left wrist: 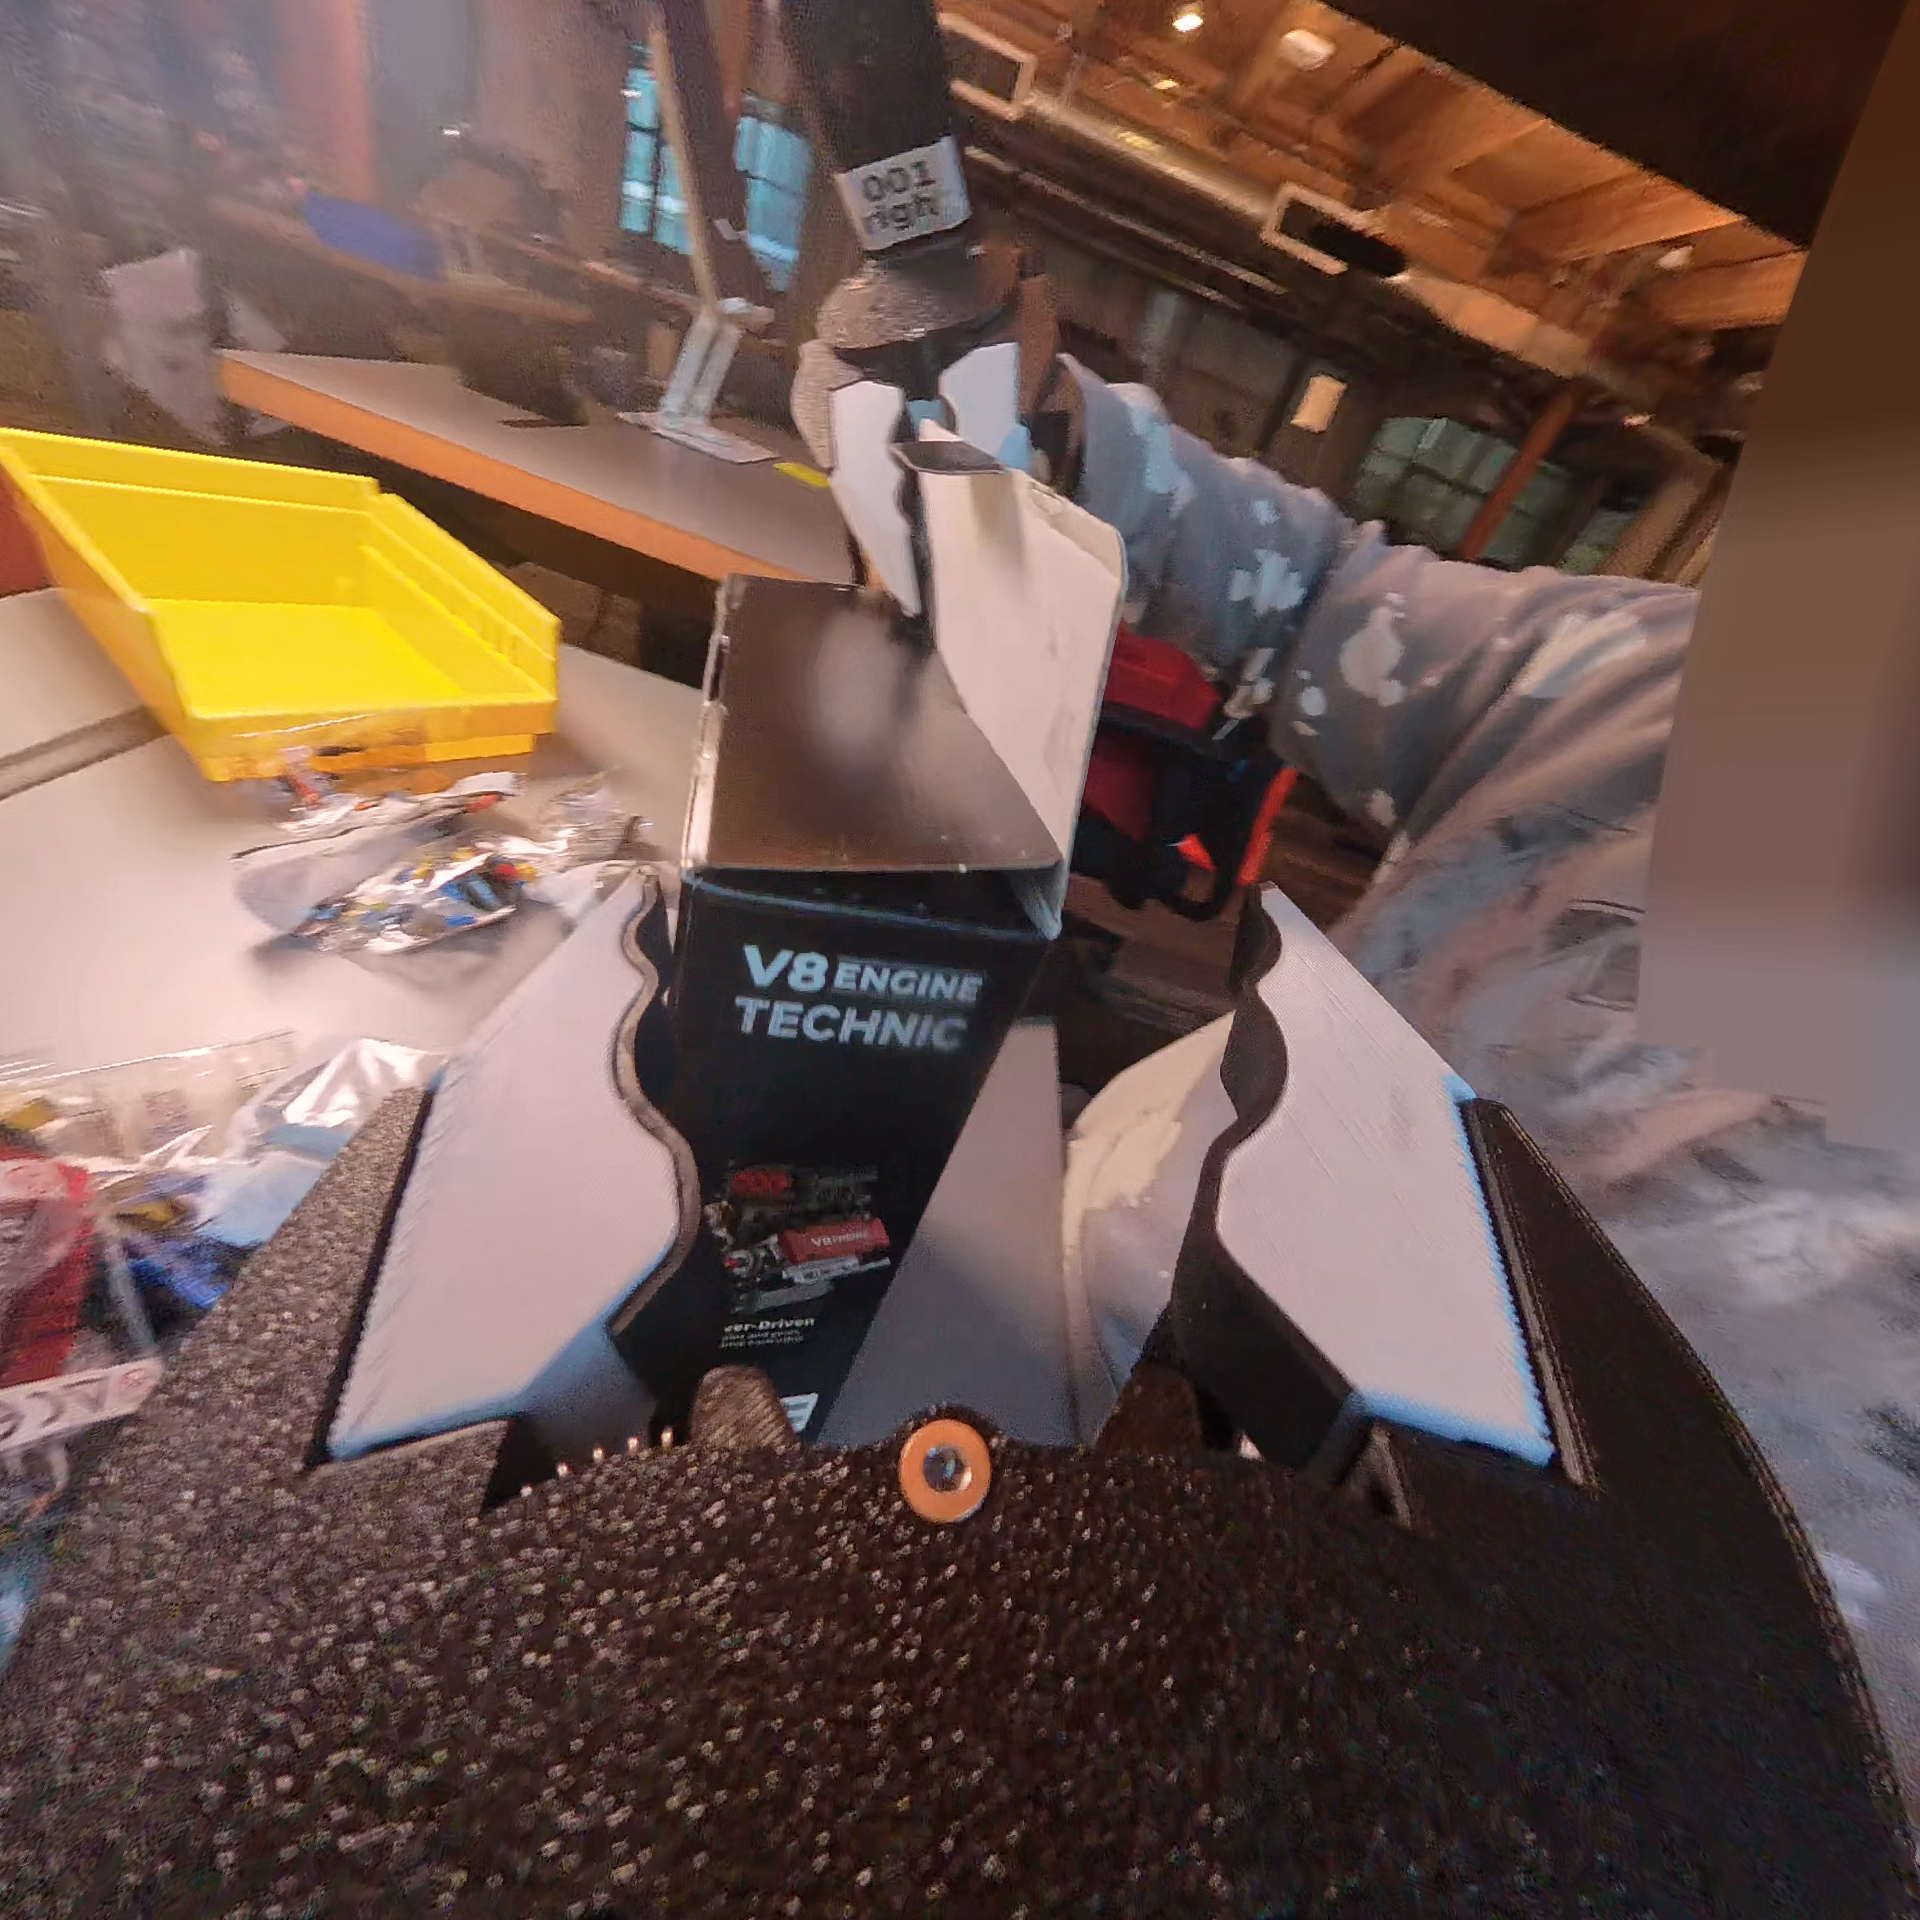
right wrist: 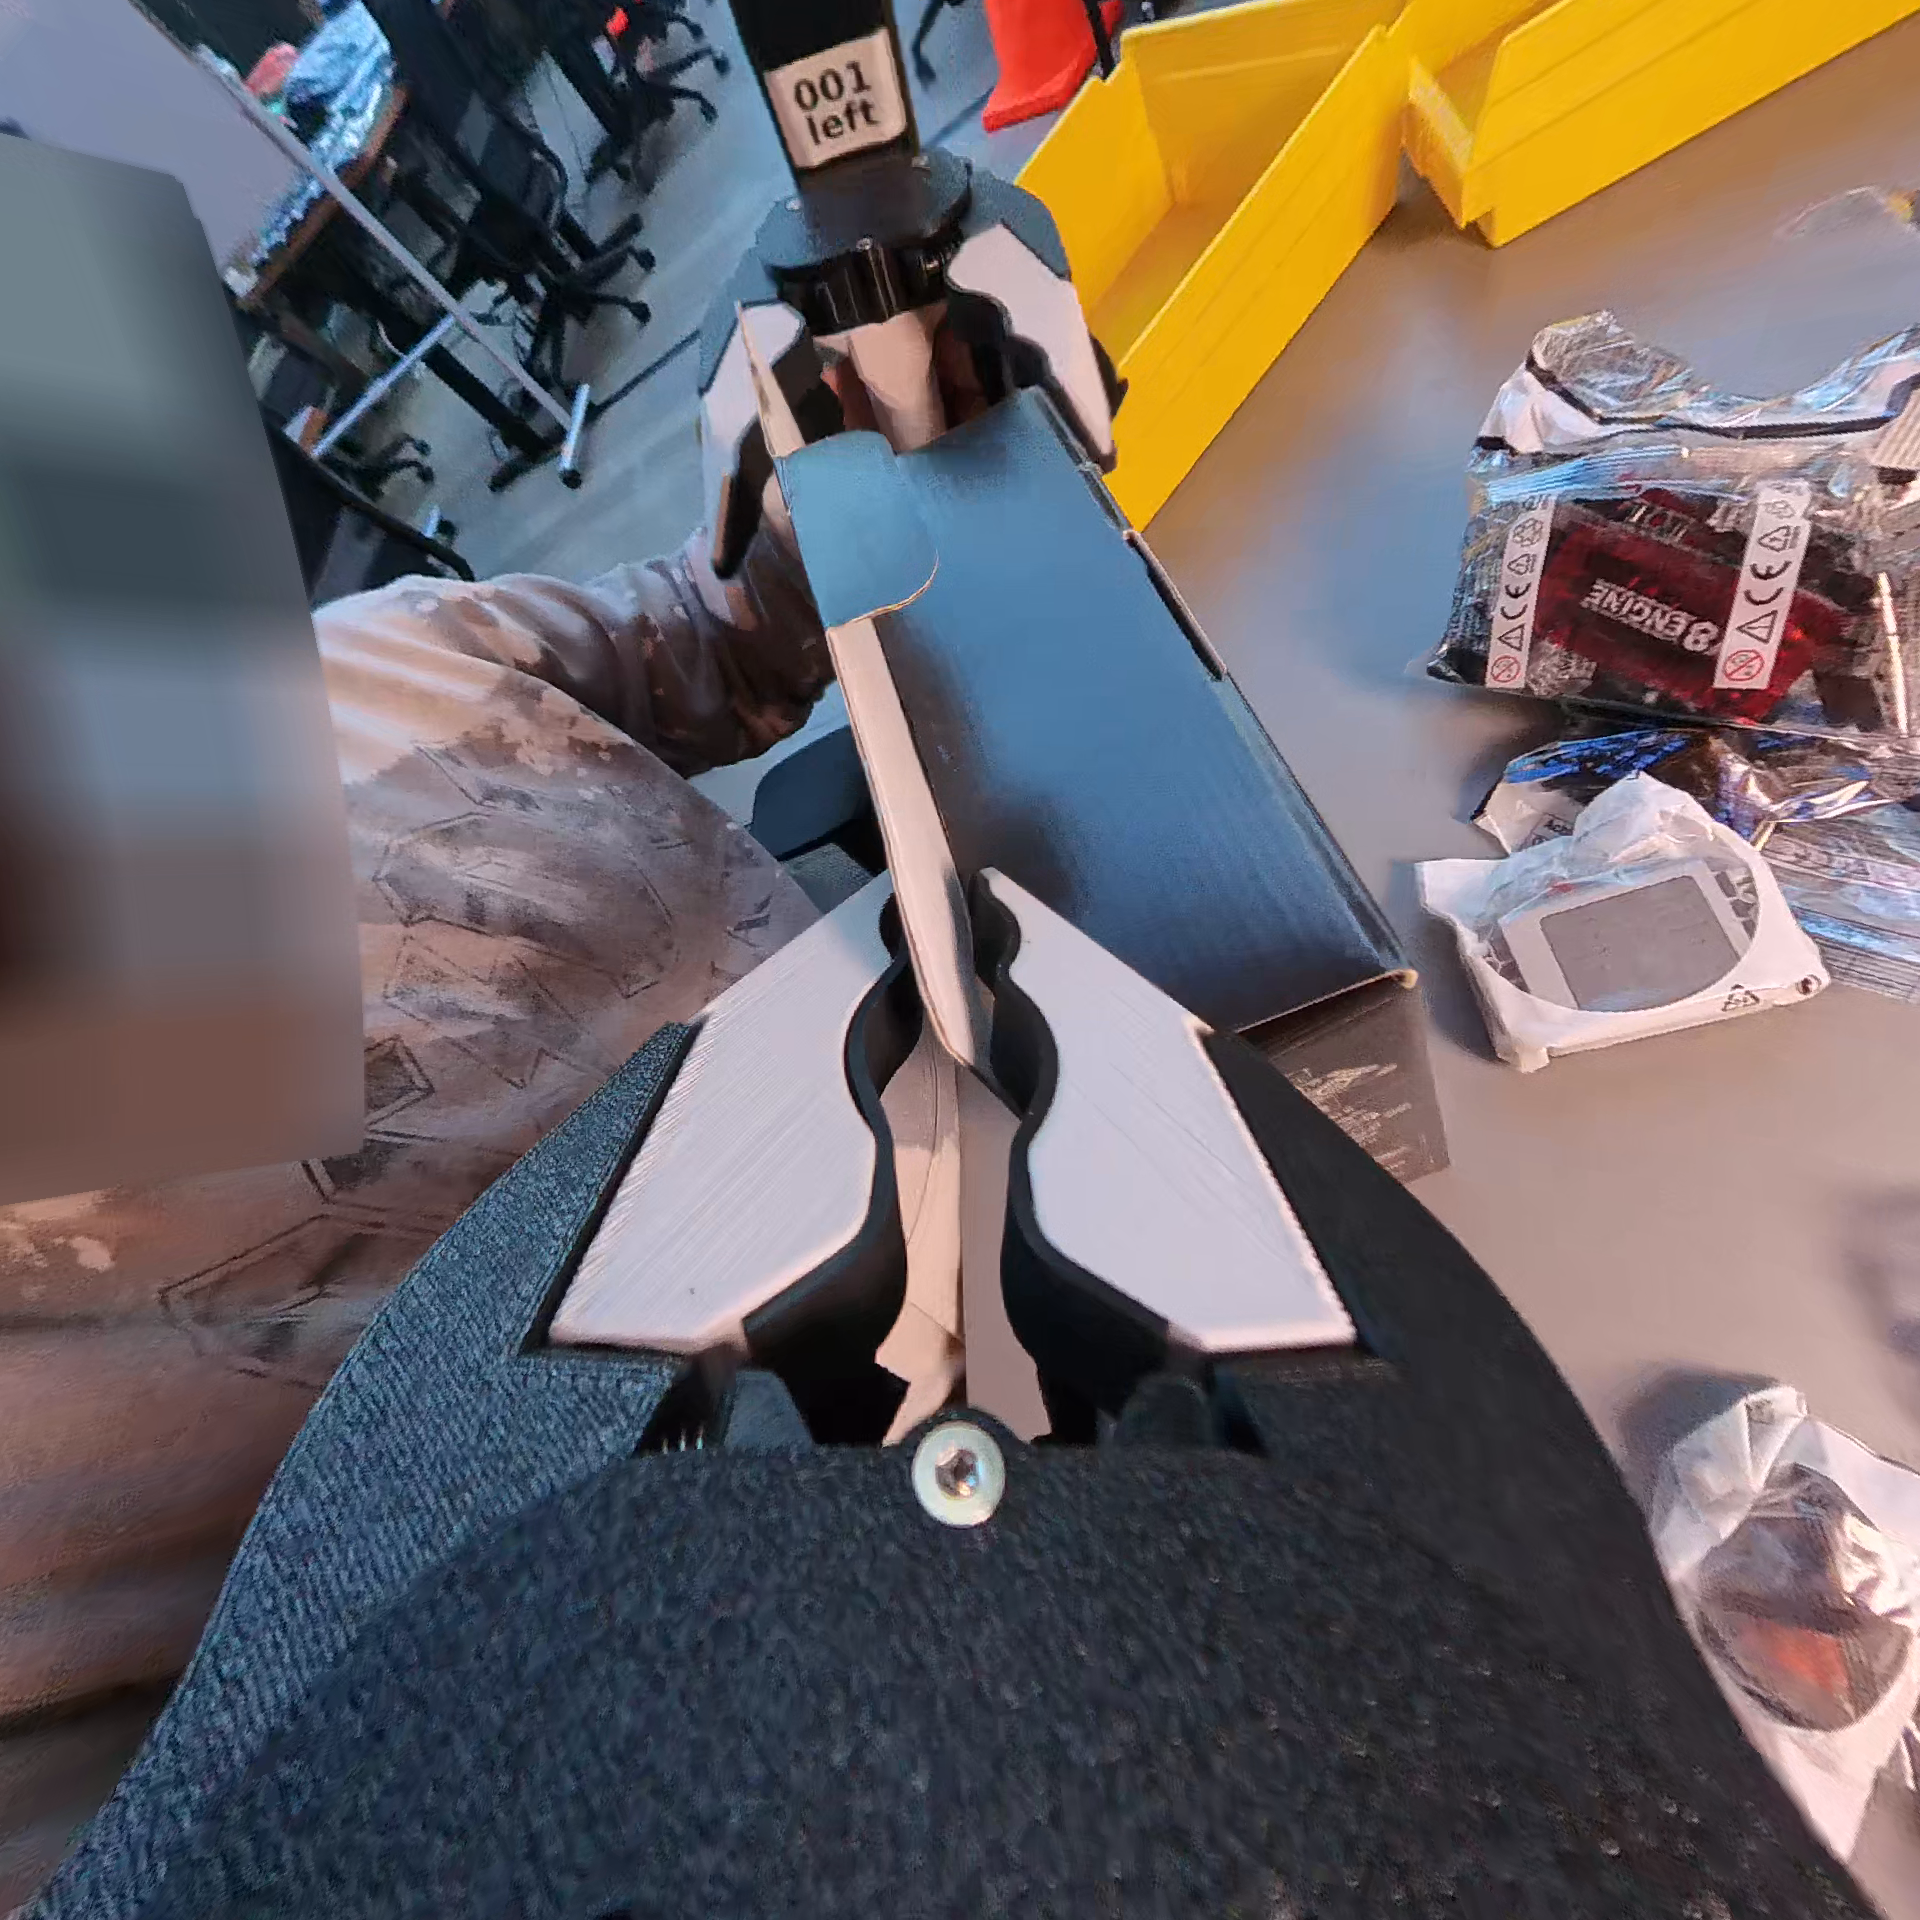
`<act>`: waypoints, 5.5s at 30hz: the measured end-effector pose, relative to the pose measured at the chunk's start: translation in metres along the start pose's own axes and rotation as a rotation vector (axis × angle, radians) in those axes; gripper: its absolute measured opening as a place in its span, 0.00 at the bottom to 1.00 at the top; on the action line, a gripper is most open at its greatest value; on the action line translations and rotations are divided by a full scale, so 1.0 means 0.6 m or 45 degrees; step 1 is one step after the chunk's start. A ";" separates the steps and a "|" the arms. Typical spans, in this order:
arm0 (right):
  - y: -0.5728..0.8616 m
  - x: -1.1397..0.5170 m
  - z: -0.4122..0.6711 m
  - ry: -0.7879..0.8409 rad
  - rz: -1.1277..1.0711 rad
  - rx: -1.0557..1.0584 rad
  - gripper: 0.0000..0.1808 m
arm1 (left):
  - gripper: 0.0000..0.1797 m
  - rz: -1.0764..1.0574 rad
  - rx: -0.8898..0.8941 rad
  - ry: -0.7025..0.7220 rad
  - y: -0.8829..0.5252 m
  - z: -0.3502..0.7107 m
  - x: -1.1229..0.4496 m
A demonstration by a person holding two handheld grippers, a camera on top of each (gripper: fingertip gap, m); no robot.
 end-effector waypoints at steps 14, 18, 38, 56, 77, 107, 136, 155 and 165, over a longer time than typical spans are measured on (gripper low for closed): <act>-0.035 0.041 0.026 0.048 -0.443 0.388 0.24 | 0.43 0.252 0.303 0.015 -0.046 0.025 -0.020; -0.093 0.033 0.053 -0.018 -0.851 0.947 0.35 | 0.43 0.283 0.297 -0.043 -0.042 0.028 -0.021; -0.054 -0.036 0.066 -0.629 -0.421 0.859 0.12 | 0.43 0.272 -0.041 -0.022 0.039 -0.002 -0.032; -0.074 -0.045 0.053 -0.656 -0.304 0.905 0.01 | 0.34 0.651 -1.258 -0.005 0.085 -0.029 -0.021; 0.020 -0.089 0.112 -0.645 -0.819 1.136 0.00 | 0.29 0.578 -0.793 0.139 0.040 -0.028 0.008; -0.119 -0.081 -0.080 -0.704 -0.803 1.415 0.15 | 0.48 0.916 -1.522 0.040 0.119 -0.131 -0.120; -0.078 -0.085 -0.031 -0.781 -0.250 0.841 0.07 | 0.45 0.700 -1.441 0.196 0.134 -0.148 -0.113; 0.008 -0.146 0.120 -0.970 -0.220 0.863 0.20 | 0.42 0.668 -1.023 0.334 0.063 -0.116 -0.021; 0.047 -0.187 0.109 -1.216 0.570 0.012 0.19 | 0.41 0.303 -0.804 0.526 0.092 -0.106 -0.008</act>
Point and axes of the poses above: each gripper's, where its closed fingertips meet, x back along the fingers, z out of its top, y = z × x across the jaws, the point moved 8 cm from there along x, back along the fingers, and after that the axes turned 10 degrees about z, right-handed, at the moved point
